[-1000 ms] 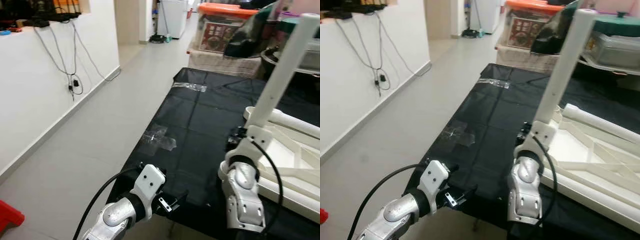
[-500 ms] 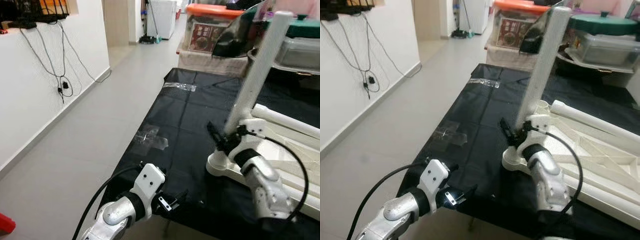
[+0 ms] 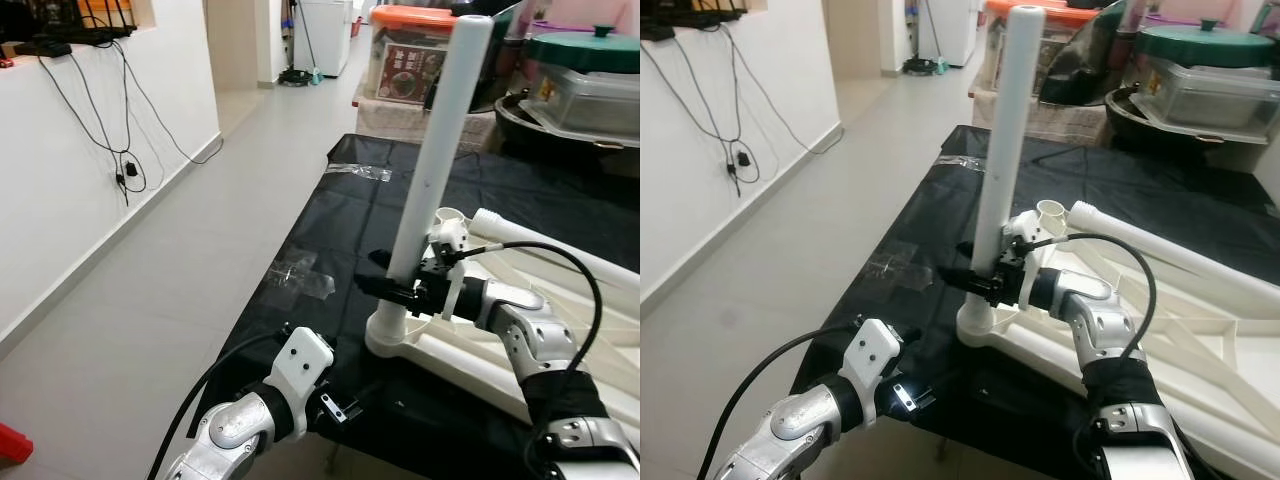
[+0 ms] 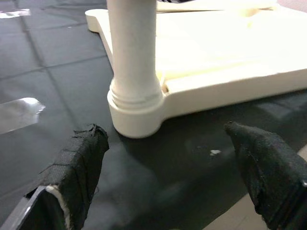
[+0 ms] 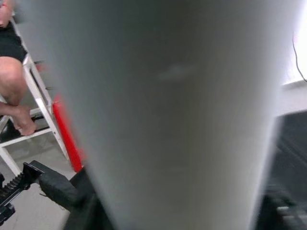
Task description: Building children table
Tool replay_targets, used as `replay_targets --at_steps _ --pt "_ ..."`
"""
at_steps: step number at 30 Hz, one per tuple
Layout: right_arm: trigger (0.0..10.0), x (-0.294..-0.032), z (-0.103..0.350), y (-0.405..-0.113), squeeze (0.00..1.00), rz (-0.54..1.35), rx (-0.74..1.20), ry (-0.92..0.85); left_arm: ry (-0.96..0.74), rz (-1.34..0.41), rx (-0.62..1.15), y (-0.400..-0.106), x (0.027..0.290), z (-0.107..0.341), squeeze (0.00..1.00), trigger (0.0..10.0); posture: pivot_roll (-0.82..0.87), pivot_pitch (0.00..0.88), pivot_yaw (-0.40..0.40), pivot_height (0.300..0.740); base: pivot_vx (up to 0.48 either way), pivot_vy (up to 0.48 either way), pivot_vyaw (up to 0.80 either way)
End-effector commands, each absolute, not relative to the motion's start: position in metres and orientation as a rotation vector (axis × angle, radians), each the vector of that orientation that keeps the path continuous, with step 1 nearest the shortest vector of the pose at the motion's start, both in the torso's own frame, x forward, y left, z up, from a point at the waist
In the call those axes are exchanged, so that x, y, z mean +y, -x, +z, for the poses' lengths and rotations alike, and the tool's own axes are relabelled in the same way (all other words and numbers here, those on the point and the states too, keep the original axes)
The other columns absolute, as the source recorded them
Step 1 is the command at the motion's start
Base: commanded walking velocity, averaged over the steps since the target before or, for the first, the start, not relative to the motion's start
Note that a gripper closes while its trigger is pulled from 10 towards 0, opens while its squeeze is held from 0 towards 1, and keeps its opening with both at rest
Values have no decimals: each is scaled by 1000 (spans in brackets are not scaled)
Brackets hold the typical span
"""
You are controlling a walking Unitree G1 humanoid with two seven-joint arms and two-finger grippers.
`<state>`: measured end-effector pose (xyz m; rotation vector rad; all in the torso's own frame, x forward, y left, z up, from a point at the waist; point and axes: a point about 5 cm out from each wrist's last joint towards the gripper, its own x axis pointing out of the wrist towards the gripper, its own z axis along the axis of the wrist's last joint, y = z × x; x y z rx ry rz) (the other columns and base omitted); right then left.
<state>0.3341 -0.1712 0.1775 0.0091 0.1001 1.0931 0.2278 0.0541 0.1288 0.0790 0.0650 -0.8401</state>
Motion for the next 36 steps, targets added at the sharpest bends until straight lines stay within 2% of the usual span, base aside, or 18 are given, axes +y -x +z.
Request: replay_targets --at_steps 1,4,6,8,10,11,13,14,17,22,25,26,29,30,32,33,35,36 --pt "0 -160 169 -332 0 1139 124 3 -85 -845 79 -227 54 124 0 10000 193 0 -83 740 0 0 0" --pt "0 -160 168 -334 0 1076 81 -2 -84 -845 80 -226 55 124 0 10000 186 0 -79 740 0 0 0" --pt "0 -165 166 -339 0 872 25 -7 -82 -843 81 -226 55 124 0 10000 185 0 -81 740 0 0 0" --pt "0 -165 166 -339 0 872 25 -7 -82 -843 81 -226 55 124 0 10000 185 0 -81 740 0 0 0" --pt "0 -180 161 -347 0 465 2 -22 -80 -843 81 -226 55 124 0 10000 179 0 -75 740 0 0 0" --pt "0 -180 161 -347 0 465 2 -22 -80 -843 81 -226 55 124 0 10000 179 0 -75 740 0 0 0" --pt "0 -195 157 -344 0 155 5 -53 -80 -842 82 -226 55 124 0 10000 169 0 -67 740 0 0 0" --pt "0 -195 157 -344 0 155 5 -53 -80 -842 82 -226 55 124 0 10000 169 0 -67 740 0 0 0" --pt "0 -219 149 -313 0 -397 0 -69 -79 -840 84 -226 56 123 0 10000 155 0 -57 740 0 0 0" --pt "0 -206 147 -293 0 -573 -7 -137 -80 -840 84 -226 56 123 0 10000 159 0 -60 740 0 0 0" --pt "0 -197 145 -292 0 -574 -5 -166 -81 -840 84 -227 56 123 0 10000 162 0 -62 740 0 0 0" --pt "1059 -174 143 -299 0 -478 -14 -200 -81 -839 85 -227 56 122 0 10000 161 0 -61 740 0 0 0" --pt "1059 -174 143 -299 0 -478 -14 -200 -81 -839 85 -227 56 122 0 10000 161 0 -61 740 0 0 0" --pt "10000 -166 142 -302 0 -439 -21 -200 -81 -839 85 -227 56 122 0 10000 160 0 -64 740 0 0 0" --pt "10000 -166 142 -302 0 -439 -21 -200 -81 -839 85 -227 56 122 0 10000 160 0 -64 740 0 0 0" --pt "10000 -161 143 -303 1000 -397 -41 -188 -81 -839 84 -227 56 122 0 10000 160 0 -64 740 0 0 0" --pt "10000 -162 143 -304 1000 -384 -58 -163 -81 -840 84 -228 56 122 0 10000 158 0 -65 740 0 0 0" --pt "10000 -165 144 -307 0 -322 -86 -168 -81 -840 83 -228 56 122 0 10000 158 0 -65 740 0 0 0"
